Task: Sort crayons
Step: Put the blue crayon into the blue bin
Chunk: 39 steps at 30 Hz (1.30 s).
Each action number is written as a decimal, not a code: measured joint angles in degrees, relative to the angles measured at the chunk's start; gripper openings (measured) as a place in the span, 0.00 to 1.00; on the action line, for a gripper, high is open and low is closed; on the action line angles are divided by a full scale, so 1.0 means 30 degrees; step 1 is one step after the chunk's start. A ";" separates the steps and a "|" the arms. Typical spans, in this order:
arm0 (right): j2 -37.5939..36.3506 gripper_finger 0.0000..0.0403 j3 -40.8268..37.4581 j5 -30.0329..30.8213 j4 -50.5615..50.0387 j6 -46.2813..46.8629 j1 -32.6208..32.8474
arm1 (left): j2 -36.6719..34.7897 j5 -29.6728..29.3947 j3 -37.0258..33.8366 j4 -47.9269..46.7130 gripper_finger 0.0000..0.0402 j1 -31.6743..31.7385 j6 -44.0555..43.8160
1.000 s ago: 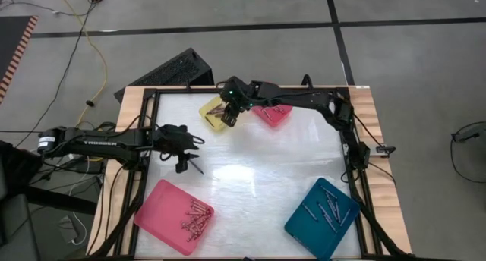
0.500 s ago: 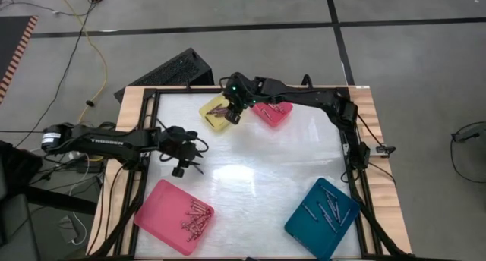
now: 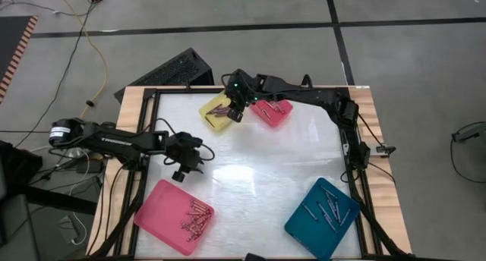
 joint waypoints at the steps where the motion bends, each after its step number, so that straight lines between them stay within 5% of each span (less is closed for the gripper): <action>1: 0.0000 0.38 0.0000 -0.0027 0.0000 -0.0062 -0.0055 | 0.0169 -0.0125 0.0000 0.0003 0.33 -0.0222 0.0013; 9: 0.0000 0.38 0.0000 -0.0832 0.0001 -0.0508 -0.0398 | 0.1779 -0.2204 0.0051 -0.2272 0.33 -0.2191 0.1766; 13: 0.0000 0.38 0.0000 -0.0991 0.0009 -0.0688 -0.0391 | 0.2315 -0.3971 0.0051 -0.1626 0.33 -0.2755 0.0444; 18: 0.0000 0.38 0.0000 -0.1011 -0.0079 -0.0929 -0.0376 | 0.2333 -0.3369 0.0029 -0.1542 0.27 -0.2723 0.0643; 25: -0.0153 0.38 0.0015 -0.1004 -0.1137 -0.0922 -0.0376 | 0.2341 -0.2966 0.0050 -0.2358 0.03 -0.2679 0.0184; 31: -0.1595 0.38 0.0012 -0.0996 -0.1382 -0.0792 -0.0296 | 0.2341 -0.2966 -0.0014 -0.1784 0.03 -0.2672 -0.0209; 39: -0.5257 0.38 0.0015 -0.0995 -0.2659 0.0499 -0.0148 | 0.2396 -0.3397 -0.0086 0.2872 0.00 -0.2625 -0.1434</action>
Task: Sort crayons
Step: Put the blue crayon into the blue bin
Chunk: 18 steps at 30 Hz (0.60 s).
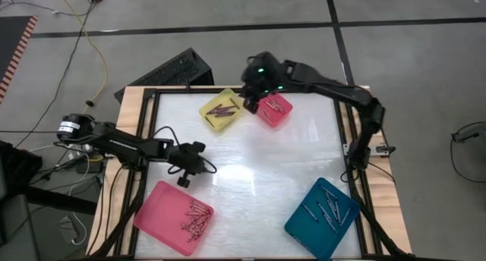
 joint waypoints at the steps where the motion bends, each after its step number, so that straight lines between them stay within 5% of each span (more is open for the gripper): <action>1: -0.0477 0.38 0.0000 0.0005 -0.0233 0.0082 0.0076 | 0.0005 -0.0139 0.0016 0.0165 0.00 0.0048 0.0183; 14: -0.5236 0.38 0.0000 0.0062 -0.2704 0.1217 0.3322 | -0.0069 0.1234 0.0736 0.3510 0.00 0.3348 0.3886; 18: -0.5920 0.38 0.0000 0.1526 -0.4711 0.2566 0.4592 | -0.0077 0.2526 0.1892 0.3601 0.00 0.4268 0.5556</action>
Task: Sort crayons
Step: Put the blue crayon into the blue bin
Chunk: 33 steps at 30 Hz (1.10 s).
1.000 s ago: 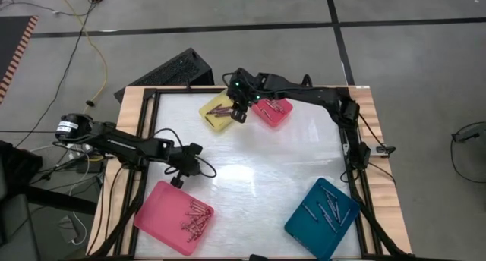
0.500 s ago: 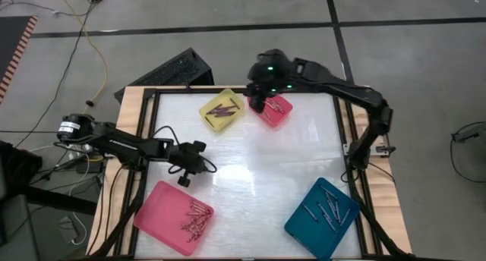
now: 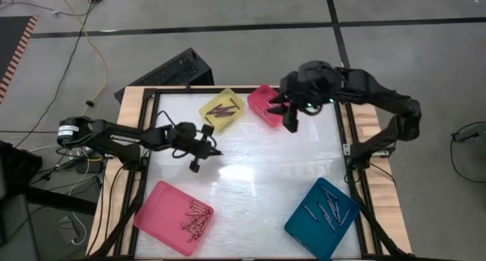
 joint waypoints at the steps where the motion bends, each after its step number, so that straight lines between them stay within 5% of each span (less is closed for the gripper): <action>1: -0.0082 0.38 -0.0016 0.0629 -0.0596 0.0308 0.0338 | 0.0000 0.0197 0.0273 -0.0012 0.00 0.0176 0.0552; 8: -0.0082 0.38 -0.0930 0.3244 -0.1563 0.1455 0.2497 | -0.0022 0.0581 0.3252 -0.2126 0.00 0.2359 0.5223; 13: 0.0139 0.38 -0.1668 0.3696 -0.1068 0.2562 0.3194 | 0.0106 -0.2777 0.4778 -0.2596 0.00 0.3542 0.5796; 17: 0.0125 0.38 -0.2677 0.4098 0.0197 0.2750 0.3747 | -0.0138 0.0720 0.6448 -0.0041 0.01 0.4476 0.0454; 24: 0.0066 0.38 -0.4441 0.7954 0.1886 0.3364 0.5000 | -0.0358 0.5399 0.8900 0.6888 0.01 0.5776 -0.9957; 28: 0.0037 0.38 -0.5084 0.8556 0.3877 0.2956 0.5118 | -0.0401 0.6096 0.9195 0.8697 0.00 0.5611 -1.1691; 33: -0.0119 0.38 -0.5129 0.8610 0.1798 0.4064 0.5389 | -0.0576 0.6999 0.9202 0.5782 0.00 0.5201 -1.0650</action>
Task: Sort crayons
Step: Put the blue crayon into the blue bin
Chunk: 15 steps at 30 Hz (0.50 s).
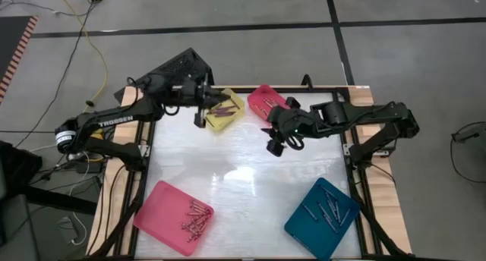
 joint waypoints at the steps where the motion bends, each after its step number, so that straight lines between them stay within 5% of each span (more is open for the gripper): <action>1: -0.0026 0.38 0.0000 -0.0003 -0.1230 0.0655 0.0065 | 0.0015 0.0252 -0.0007 -0.0900 0.00 -0.0167 0.0283; 7: 0.0223 0.38 -0.0224 -0.0081 -0.8497 0.4054 -0.1051 | -0.0188 -0.0081 -0.0029 -0.4308 0.00 -0.1430 -0.0115; 15: -0.0580 0.38 -0.5364 -0.3355 -0.2543 0.0020 -0.3610 | -0.3034 0.0643 -0.0029 -0.8119 0.00 -0.1486 -0.0979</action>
